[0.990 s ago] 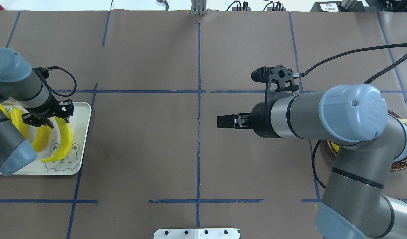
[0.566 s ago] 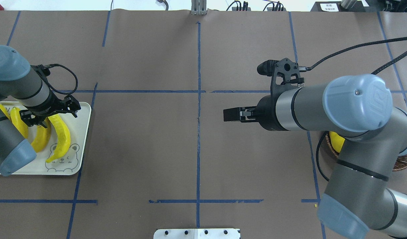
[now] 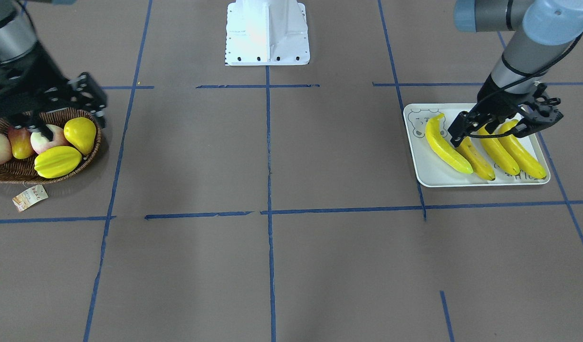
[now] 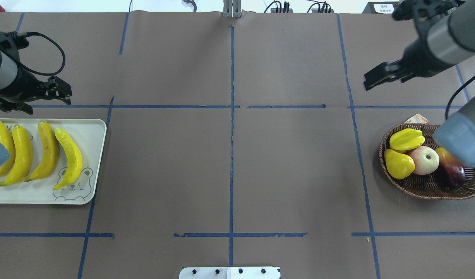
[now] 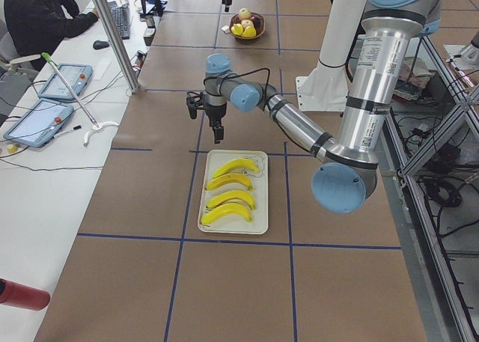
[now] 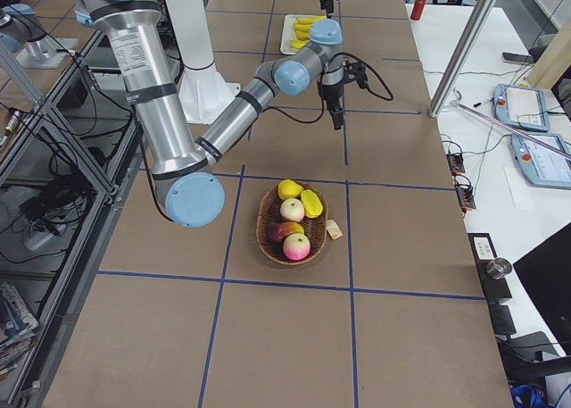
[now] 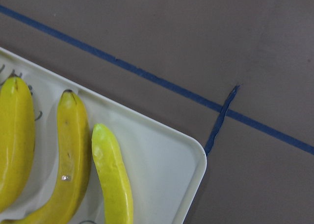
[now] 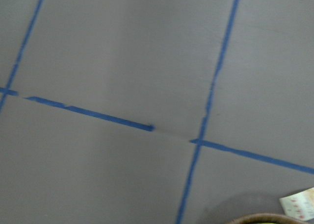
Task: Transfer all bananas from basket to plate
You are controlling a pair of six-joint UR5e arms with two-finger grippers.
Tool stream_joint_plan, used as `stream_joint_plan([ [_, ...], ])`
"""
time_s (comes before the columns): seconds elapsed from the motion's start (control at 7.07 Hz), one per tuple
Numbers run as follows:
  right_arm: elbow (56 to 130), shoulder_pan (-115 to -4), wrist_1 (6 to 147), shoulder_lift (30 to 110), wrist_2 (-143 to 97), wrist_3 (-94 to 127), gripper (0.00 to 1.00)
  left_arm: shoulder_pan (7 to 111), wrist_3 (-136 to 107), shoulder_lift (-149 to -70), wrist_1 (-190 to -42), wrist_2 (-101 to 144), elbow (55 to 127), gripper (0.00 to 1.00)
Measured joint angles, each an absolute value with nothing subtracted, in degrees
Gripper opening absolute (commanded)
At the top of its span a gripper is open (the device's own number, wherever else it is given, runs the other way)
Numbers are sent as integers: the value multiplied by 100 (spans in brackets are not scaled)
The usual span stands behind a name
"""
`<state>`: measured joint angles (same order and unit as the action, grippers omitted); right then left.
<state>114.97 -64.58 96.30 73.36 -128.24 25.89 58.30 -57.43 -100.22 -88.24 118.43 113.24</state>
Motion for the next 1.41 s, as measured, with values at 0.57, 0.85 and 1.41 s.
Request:
stream_joint_plan([
  [0.57, 10060, -8717, 9650, 8493, -13923, -1128, 100, 7417, -2414, -9078, -8809, 12735, 11148, 100],
  [0.85, 9806, -8885, 9637, 8812, -13935, -1376, 100, 8245, -1586, -8753, -8835, 13404, 10579, 100],
  [1.41, 9632, -9064, 9626, 9058, -13943, -1420, 100, 8970, -369, -8544, -8898, 13935, 9599, 100],
])
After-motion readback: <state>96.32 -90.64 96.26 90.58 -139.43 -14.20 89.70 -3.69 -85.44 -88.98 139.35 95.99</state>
